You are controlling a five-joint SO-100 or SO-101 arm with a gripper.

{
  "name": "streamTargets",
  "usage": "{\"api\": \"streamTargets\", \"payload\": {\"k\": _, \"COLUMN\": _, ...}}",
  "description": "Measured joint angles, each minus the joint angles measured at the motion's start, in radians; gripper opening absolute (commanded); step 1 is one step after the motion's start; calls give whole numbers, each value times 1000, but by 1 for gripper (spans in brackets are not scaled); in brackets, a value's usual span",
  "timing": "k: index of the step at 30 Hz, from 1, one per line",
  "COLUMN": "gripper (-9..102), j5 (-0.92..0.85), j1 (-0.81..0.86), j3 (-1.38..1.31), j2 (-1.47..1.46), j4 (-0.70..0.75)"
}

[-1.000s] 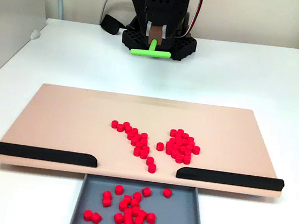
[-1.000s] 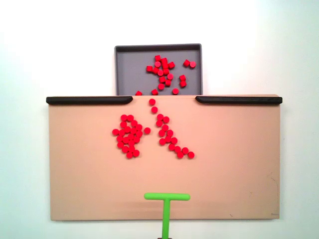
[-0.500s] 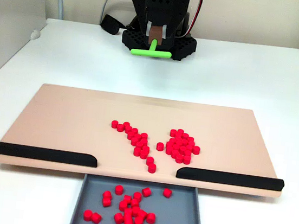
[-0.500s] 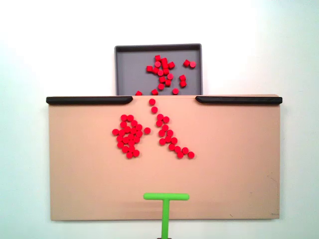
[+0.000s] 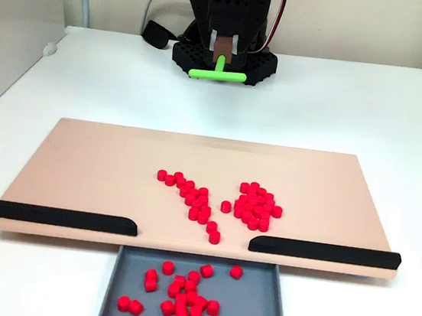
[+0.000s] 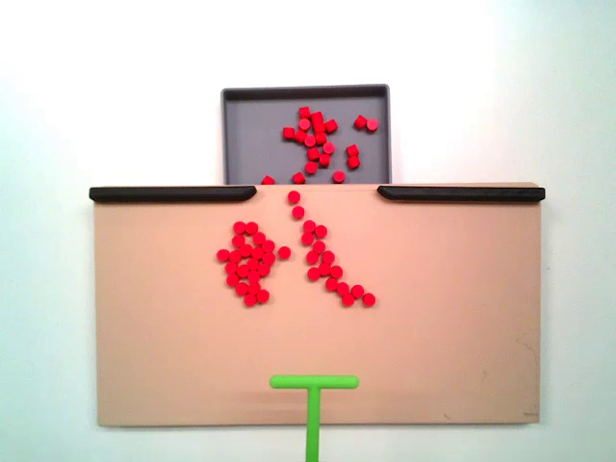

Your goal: Push granules from right to the grey container

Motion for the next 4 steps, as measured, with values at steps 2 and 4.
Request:
{"api": "streamTargets", "payload": {"k": 2, "gripper": 0, "j5": 0, "j1": 0, "j3": 0, "j2": 8, "j4": 0}}
{"api": "streamTargets", "payload": {"k": 4, "gripper": 0, "j5": 0, "j1": 0, "j3": 0, "j2": 8, "j4": 0}}
